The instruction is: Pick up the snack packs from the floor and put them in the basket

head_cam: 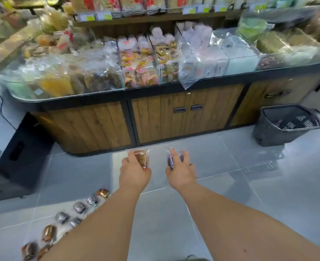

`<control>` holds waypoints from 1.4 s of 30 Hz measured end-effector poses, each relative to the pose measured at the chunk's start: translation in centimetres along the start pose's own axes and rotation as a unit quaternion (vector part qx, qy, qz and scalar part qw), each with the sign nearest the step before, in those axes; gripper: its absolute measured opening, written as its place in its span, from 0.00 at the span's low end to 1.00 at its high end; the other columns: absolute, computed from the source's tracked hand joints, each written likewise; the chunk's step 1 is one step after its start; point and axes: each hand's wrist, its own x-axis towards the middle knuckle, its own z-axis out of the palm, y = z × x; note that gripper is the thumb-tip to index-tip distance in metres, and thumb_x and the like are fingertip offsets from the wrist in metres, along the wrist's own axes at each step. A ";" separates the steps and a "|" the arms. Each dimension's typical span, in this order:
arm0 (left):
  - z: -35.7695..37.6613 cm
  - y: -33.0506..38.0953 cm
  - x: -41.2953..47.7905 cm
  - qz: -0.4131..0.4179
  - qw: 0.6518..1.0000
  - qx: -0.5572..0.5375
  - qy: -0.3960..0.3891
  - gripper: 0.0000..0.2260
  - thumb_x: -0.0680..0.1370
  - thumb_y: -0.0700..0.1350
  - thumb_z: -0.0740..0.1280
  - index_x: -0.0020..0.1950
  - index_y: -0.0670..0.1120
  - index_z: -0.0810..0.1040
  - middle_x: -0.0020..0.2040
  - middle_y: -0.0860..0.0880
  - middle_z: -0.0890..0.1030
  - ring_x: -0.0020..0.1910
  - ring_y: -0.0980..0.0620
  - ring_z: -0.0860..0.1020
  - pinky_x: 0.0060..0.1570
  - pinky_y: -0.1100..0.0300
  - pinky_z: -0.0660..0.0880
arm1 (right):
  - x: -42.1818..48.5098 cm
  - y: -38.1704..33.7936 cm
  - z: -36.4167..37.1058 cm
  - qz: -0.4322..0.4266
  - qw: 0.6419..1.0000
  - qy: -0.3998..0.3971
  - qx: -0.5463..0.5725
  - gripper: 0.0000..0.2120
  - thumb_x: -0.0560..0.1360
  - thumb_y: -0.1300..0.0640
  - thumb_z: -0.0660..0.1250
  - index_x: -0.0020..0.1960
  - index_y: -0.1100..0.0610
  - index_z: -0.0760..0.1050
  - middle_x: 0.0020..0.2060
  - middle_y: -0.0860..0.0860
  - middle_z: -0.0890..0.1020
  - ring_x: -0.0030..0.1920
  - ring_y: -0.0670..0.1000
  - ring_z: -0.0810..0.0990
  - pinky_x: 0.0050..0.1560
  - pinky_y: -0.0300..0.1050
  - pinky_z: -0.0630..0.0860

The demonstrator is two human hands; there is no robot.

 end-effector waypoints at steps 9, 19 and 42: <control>10.7 13.7 2.5 0.076 0.991 0.056 -0.091 0.33 0.73 0.46 0.67 0.73 0.50 0.55 0.64 0.43 0.68 0.61 0.42 0.70 0.59 0.51 0.71 | 6.9 11.3 -9.3 0.098 0.993 0.046 0.044 0.28 0.80 0.51 0.58 0.75 0.37 0.49 0.77 0.47 0.43 0.69 0.57 0.62 0.66 0.54 0.64; 23.1 28.4 10.1 0.187 0.957 0.096 -0.200 0.32 0.72 0.46 0.69 0.71 0.51 0.57 0.63 0.44 0.67 0.58 0.43 0.72 0.59 0.48 0.74 | 17.2 20.8 -17.7 0.227 0.959 0.123 0.116 0.29 0.80 0.51 0.58 0.75 0.38 0.49 0.77 0.48 0.43 0.72 0.59 0.59 0.68 0.57 0.61; 48.9 62.9 19.2 0.241 0.928 0.109 -0.261 0.33 0.71 0.44 0.72 0.69 0.52 0.58 0.64 0.45 0.68 0.60 0.43 0.72 0.58 0.47 0.74 | 39.2 44.5 -41.0 0.334 0.894 0.240 0.179 0.28 0.77 0.53 0.61 0.73 0.38 0.56 0.76 0.50 0.46 0.71 0.59 0.61 0.68 0.57 0.65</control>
